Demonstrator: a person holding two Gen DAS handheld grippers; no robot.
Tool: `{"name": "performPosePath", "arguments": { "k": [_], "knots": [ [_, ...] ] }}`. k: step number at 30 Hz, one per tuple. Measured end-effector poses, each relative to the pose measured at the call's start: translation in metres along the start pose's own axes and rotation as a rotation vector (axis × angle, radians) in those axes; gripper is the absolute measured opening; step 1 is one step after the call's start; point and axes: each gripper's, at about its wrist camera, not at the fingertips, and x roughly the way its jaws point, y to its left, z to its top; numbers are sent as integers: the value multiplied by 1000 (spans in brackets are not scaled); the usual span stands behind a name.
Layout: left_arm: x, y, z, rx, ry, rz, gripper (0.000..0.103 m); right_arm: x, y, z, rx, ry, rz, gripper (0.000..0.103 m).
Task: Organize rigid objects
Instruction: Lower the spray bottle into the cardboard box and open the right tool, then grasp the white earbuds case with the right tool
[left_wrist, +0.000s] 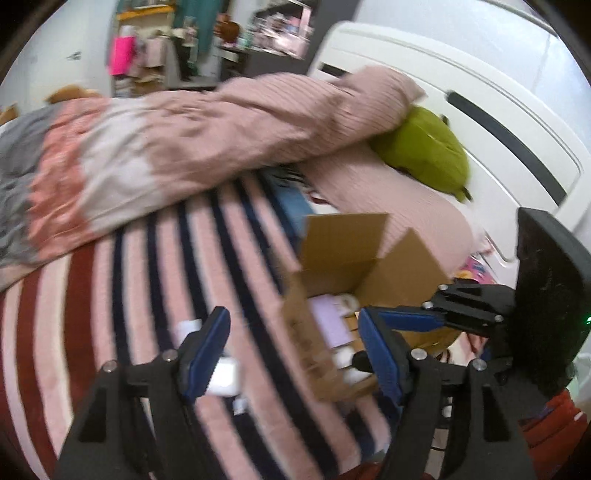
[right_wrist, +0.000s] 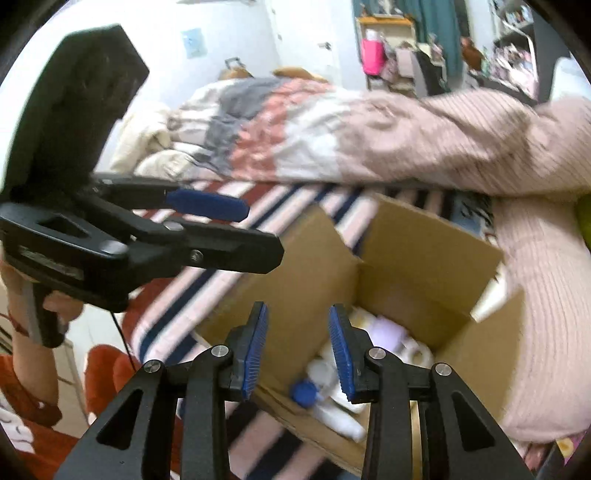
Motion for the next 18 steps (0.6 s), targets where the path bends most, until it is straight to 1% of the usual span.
{"name": "performPosePath", "arguments": {
  "k": [2,4,6,9,10,12,13,14,15,16,18],
  "knots": [
    [-16,23,-13,-47,-30,39,70,6,20,8,-37,-23,27,30],
    [-30,47,-29,-98,-49,80,70,15,45,14,-77,-37,80,30],
    [-41,66,-45,-134,-67,121,71,30,68,19,-104,-24,126,30],
    [-52,95,-72,-178,-76,173,73,51,98,19,-140,3,156,30],
    [-54,106,-84,-194,-73,187,73,60,107,17,-154,15,157,30],
    [-52,115,-98,-206,-65,194,73,78,124,11,-171,40,134,31],
    [-51,123,-107,-209,-59,197,73,90,131,8,-172,55,121,32],
    [-50,130,-115,-215,-53,202,73,98,134,4,-170,69,113,35],
    [-48,138,-122,-228,-42,206,73,108,137,-2,-162,85,96,41],
    [-44,146,-130,-242,-27,206,73,116,136,-5,-152,95,83,43],
    [-37,156,-141,-260,-8,200,73,129,134,-13,-128,118,46,43]
  ]
}}
